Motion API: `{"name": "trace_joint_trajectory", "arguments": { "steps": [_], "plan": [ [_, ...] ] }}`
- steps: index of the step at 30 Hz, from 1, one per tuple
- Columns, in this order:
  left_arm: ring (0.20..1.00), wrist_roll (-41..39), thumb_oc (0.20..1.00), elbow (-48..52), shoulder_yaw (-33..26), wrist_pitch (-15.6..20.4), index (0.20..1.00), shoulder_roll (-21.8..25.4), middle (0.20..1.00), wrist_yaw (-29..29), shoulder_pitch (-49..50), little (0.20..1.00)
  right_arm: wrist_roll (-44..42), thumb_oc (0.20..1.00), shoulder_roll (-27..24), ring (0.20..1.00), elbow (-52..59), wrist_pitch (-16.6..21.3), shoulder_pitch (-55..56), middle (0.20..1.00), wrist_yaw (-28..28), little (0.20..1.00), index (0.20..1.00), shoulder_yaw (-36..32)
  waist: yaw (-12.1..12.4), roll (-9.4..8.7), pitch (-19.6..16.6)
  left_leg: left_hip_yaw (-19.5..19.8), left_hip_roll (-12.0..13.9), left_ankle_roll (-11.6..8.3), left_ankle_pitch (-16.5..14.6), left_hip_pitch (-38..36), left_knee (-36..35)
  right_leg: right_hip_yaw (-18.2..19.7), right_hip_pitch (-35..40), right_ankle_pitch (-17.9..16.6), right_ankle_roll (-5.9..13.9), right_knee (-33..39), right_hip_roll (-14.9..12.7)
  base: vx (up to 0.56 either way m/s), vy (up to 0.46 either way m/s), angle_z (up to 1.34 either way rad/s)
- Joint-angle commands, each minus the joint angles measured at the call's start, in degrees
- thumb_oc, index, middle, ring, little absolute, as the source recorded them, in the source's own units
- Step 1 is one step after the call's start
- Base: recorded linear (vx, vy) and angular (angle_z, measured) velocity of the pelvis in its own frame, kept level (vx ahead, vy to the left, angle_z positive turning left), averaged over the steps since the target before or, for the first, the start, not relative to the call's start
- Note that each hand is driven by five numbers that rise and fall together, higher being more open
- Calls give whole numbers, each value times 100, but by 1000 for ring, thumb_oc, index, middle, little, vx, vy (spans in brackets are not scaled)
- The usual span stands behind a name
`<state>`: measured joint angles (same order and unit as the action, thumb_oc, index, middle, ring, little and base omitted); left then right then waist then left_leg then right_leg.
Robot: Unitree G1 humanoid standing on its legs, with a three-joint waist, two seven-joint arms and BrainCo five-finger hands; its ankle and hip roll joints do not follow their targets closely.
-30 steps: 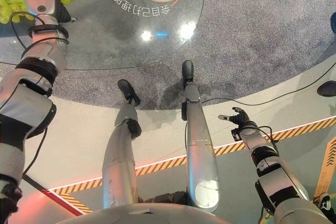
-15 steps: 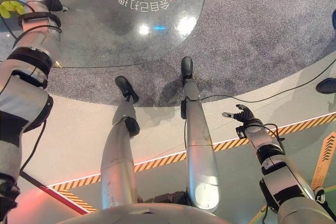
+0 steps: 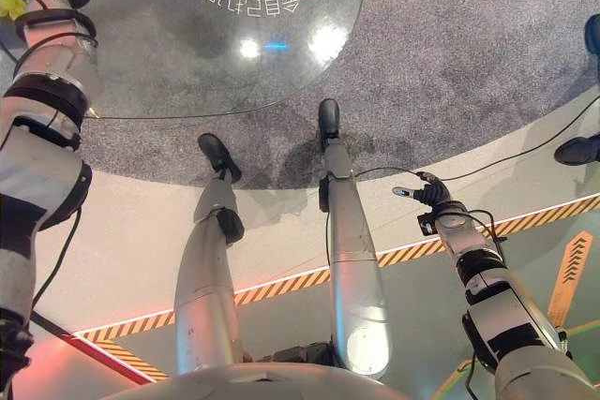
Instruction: Pick up fruits into the plate
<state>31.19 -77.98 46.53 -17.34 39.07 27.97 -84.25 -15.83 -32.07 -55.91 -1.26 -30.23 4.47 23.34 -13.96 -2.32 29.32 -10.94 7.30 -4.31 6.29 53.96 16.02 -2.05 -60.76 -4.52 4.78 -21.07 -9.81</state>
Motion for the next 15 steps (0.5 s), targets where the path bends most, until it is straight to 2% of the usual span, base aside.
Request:
{"name": "trace_joint_trajectory", "arguments": {
  "steps": [1, 7, 15],
  "plan": [
    [200, -26, 200, -569, -128, -74, 200, 78, 200, -415, 673, 200, -166, 1000, -192, 1000, 40, -48, 149, 1000, -35, 1000, 1000, 204, 3, -200, 47, 460, -475, -74, -807, 287, 745, 182, 277, 162, 10, 417, 512, 0, 0, 0],
    [200, -74, 200, -549, -184, -35, 200, 89, 200, -417, 886, 200, -215, 1000, -257, 1000, 14, 25, 150, 1000, 18, 1000, 1000, 174, 36, -188, 47, 455, -489, -85, -765, 214, 669, 166, 357, 152, 15, 471, 507, 0, 0, 0],
    [200, -565, 200, -334, -392, 411, 200, 144, 200, 125, 1226, 200, -206, 1000, -343, 1000, 152, 20, 194, 1000, 13, 1000, 1000, 143, 117, -204, 47, 438, -487, -96, -690, 43, 524, 96, 541, 161, 23, 537, 515, 0, 0, 0]
  ]
}}
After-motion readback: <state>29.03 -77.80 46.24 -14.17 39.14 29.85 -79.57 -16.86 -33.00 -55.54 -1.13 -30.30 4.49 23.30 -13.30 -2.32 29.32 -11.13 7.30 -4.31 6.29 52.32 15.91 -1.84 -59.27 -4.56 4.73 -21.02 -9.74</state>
